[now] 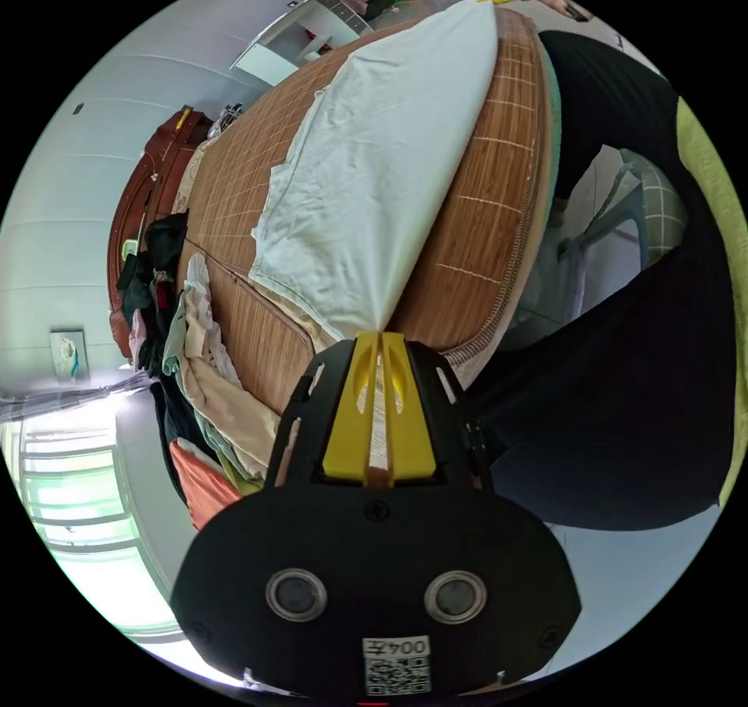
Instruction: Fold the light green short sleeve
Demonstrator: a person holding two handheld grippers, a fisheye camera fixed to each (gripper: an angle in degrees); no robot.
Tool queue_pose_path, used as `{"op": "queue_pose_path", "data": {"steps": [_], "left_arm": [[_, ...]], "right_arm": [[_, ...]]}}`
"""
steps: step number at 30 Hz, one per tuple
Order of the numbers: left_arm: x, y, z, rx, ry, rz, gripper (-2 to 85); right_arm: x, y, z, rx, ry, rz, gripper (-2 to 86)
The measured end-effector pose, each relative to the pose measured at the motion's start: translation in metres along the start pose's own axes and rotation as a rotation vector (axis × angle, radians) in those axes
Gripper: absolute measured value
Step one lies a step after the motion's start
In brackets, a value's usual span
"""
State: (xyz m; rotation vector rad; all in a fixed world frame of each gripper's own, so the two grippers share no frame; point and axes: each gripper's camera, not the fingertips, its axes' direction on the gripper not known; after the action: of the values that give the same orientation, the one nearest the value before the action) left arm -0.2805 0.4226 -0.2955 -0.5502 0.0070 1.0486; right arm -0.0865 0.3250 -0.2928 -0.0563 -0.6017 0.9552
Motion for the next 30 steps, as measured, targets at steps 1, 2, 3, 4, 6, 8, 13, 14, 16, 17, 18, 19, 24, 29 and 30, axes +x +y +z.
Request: {"op": "queue_pose_path", "data": {"steps": [1,2,3,4,6,8,13,14,16,17,18,19,24,29,30], "left_arm": [[0.003,0.003,-0.001,0.0,0.004,-0.001,1.0],[0.009,0.008,-0.003,0.0,0.012,-0.003,1.0],[0.013,0.011,-0.003,0.0,0.014,-0.005,1.1],[0.02,0.016,-0.002,0.0,0.022,-0.012,1.1],[0.029,0.024,0.002,0.01,0.012,-0.049,1.4],[0.028,0.026,0.004,0.01,0.008,-0.079,1.9],[0.013,0.043,0.0,-0.021,0.083,-0.115,6.9],[0.006,0.051,-0.007,-0.01,0.094,-0.155,8.4],[-0.006,0.06,-0.02,0.039,0.103,-0.231,9.0],[-0.015,0.064,-0.029,0.09,0.113,-0.289,9.1],[-0.02,0.063,-0.032,0.116,0.118,-0.317,9.0],[-0.027,0.059,-0.037,0.161,0.121,-0.356,8.6],[-0.035,0.008,-0.016,0.175,0.077,-0.377,5.6],[-0.032,-0.004,0.024,0.128,0.151,-0.41,2.5],[-0.033,-0.002,0.025,0.135,0.162,-0.432,2.3]], "right_arm": [[-0.006,0.004,-0.002,-0.016,0.022,-0.02,-0.2],[-0.008,0.007,-0.003,-0.023,0.032,-0.026,-0.3],[-0.01,0.013,-0.004,-0.038,0.054,-0.032,-0.2],[-0.01,0.02,-0.003,-0.051,0.078,-0.037,-0.2],[-0.009,0.031,0.002,-0.067,0.114,-0.045,0.0],[-0.009,0.037,0.013,-0.093,0.146,-0.05,0.5],[-0.052,0.047,0.03,-0.102,0.328,-0.187,5.9],[-0.06,0.048,0.028,-0.095,0.361,-0.216,6.5],[-0.093,0.056,0.023,-0.052,0.454,-0.34,7.7],[-0.102,0.058,0.023,-0.043,0.476,-0.375,7.7],[-0.119,0.063,0.028,-0.03,0.52,-0.449,7.7],[-0.136,0.067,0.037,-0.019,0.546,-0.52,6.8],[-0.19,0.077,0.108,-0.053,0.565,-0.708,3.3],[-0.2,0.075,0.172,-0.141,0.714,-0.779,2.5],[-0.199,0.08,0.175,-0.112,0.706,-0.799,2.4]]}}
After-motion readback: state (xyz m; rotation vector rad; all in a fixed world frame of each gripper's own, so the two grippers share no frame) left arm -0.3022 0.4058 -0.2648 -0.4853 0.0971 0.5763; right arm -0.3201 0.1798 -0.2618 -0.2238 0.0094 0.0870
